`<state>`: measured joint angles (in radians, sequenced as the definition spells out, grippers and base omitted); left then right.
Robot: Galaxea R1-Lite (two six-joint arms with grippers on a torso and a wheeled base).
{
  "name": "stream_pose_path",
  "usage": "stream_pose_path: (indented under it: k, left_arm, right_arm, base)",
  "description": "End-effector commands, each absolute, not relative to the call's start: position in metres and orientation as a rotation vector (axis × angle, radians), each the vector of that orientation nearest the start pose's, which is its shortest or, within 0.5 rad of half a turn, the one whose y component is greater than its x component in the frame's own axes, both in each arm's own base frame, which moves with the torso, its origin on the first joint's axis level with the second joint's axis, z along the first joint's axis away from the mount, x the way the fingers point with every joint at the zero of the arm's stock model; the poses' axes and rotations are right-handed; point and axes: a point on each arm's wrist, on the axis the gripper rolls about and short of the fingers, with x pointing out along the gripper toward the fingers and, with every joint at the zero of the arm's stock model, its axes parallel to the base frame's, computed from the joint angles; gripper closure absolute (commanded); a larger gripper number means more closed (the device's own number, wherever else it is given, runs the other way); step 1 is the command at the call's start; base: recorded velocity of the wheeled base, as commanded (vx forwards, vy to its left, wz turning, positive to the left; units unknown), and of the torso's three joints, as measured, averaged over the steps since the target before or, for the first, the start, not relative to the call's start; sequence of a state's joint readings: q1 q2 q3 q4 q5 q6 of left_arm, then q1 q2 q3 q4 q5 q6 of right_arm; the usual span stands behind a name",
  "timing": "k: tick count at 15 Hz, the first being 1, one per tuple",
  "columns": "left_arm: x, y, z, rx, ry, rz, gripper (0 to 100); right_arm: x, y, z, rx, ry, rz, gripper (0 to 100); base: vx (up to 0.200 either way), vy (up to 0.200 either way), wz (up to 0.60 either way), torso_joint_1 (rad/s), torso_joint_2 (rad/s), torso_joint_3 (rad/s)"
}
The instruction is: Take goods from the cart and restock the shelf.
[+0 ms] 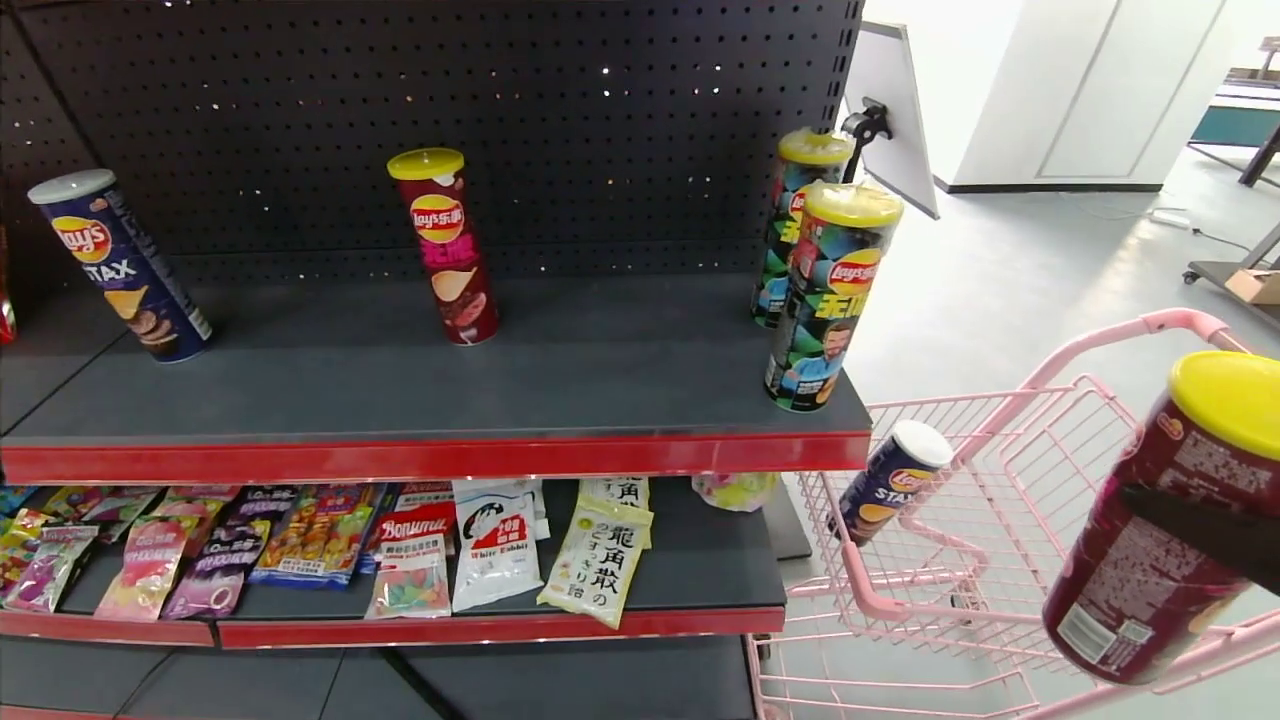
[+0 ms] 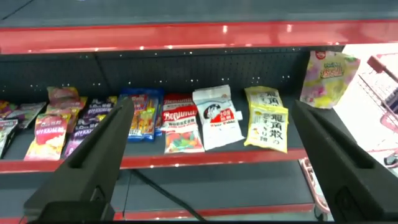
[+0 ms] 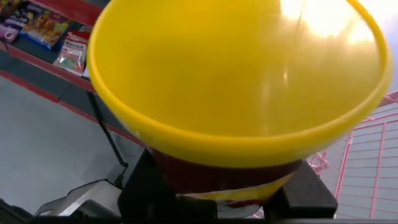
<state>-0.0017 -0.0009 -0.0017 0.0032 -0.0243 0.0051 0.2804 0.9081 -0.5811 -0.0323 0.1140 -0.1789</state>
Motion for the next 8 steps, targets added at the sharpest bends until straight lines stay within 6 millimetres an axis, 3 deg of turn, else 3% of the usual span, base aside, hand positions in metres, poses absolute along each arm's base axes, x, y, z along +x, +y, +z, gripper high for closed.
stream_pose_path:
  k: [1,2,8]
  left_arm:
    - [-0.0229,-0.0005,0.0756,0.006,0.001,-0.026,0]
    - [-0.0229,-0.0005,0.0756,0.006,0.001,-0.026,0]
    - [-0.0229,-0.0005,0.0756,0.008,0.001,-0.026,0]
  right_arm:
    - [0.0959,0.0308,0.2168,-0.197,0.25,0.422,100]
    - [0.0969,0.0311,0.2159,-0.194,0.232,0.421,100]
    - [0.0894,0.0326,0.2151,-0.182,0.204,0.532,100]
  base:
    - [-0.2,0.0,0.0,0.002,0.01,-0.002]
    - [0.0,0.0,0.0,0.0,0.0,0.0]
    - [0.0,0.2,0.0,-0.002,0.0,0.003]
